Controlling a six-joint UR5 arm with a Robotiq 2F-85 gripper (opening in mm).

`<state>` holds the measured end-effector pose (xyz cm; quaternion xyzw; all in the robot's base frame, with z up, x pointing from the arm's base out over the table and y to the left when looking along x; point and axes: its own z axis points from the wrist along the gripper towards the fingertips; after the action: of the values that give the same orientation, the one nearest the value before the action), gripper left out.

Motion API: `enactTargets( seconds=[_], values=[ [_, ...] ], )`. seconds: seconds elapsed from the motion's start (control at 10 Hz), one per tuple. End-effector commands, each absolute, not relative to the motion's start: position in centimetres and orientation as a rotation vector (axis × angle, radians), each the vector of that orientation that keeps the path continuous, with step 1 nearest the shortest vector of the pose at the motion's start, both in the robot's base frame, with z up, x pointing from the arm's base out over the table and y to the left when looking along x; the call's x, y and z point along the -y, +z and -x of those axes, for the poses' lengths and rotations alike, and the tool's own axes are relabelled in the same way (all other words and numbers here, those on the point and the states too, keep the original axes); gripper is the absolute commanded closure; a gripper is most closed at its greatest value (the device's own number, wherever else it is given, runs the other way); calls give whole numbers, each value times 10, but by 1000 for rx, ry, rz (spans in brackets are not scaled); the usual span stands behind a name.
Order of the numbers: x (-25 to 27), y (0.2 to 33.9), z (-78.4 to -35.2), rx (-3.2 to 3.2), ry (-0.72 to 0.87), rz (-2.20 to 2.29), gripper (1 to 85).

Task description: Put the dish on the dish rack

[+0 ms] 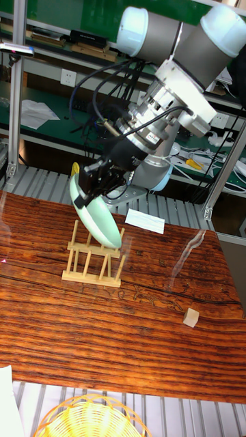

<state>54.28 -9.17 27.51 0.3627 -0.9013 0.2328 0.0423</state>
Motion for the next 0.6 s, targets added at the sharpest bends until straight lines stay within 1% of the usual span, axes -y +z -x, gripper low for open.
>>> enactTargets(
  seconds=[0.0, 0.2, 0.5],
  values=[
    [85, 287, -519, 2746, 756, -1058, 847],
    [91, 294, -513, 2712, 853, -1046, 847],
    [87, 292, -498, 2685, 967, -972, 847]
  ],
)
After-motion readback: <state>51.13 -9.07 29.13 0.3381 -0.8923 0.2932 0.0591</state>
